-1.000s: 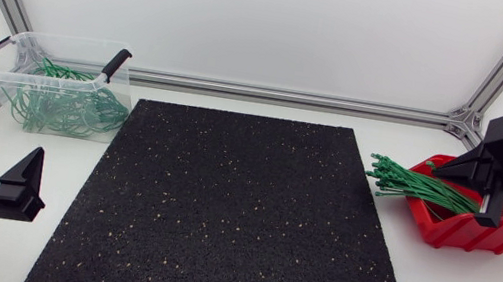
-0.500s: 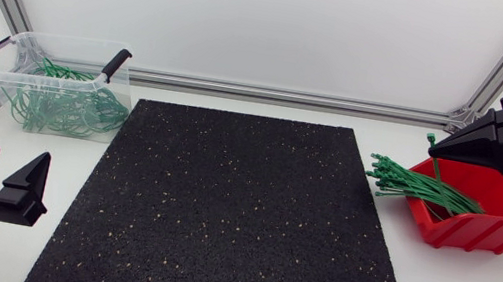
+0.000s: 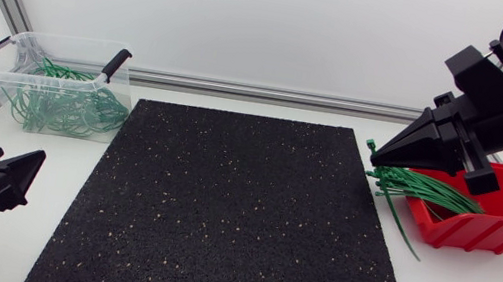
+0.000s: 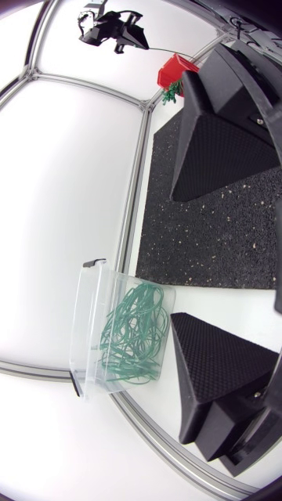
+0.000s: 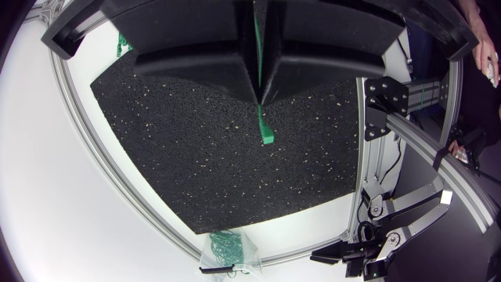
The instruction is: Take a green cable tie from the red box, thread the tail through the head to close it, then place it in the transparent bin on the left.
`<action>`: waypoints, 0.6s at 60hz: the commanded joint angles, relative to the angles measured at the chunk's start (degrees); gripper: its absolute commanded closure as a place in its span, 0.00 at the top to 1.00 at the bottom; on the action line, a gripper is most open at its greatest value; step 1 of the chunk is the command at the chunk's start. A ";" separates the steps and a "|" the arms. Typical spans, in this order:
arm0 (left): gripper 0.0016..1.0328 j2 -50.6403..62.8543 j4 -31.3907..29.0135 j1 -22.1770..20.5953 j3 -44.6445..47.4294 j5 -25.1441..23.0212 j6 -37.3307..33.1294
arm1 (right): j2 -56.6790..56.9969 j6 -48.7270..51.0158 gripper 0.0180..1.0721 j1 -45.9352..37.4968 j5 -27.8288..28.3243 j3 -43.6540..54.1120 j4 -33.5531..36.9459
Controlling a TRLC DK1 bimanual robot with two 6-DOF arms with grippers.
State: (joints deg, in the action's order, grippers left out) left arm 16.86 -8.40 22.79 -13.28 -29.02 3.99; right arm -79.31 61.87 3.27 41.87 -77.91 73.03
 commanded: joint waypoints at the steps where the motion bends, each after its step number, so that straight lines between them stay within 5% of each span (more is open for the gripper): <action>1: 0.96 2.03 -1.18 -0.11 -3.51 -1.75 1.37 | -0.94 -3.77 0.06 2.27 -0.47 -0.93 -0.79; 27: 0.95 15.74 -6.45 -10.22 -16.08 -1.66 1.20 | -7.97 -13.00 0.06 10.62 1.81 -4.62 -1.58; 36: 0.95 22.86 -12.43 -13.73 -21.79 -1.75 -5.22 | -9.20 -14.84 0.06 12.03 4.45 -5.15 -2.02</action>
State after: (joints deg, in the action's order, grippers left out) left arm 35.70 -18.52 10.70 -31.07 -30.00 2.79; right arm -87.24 48.97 14.20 44.88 -81.71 71.09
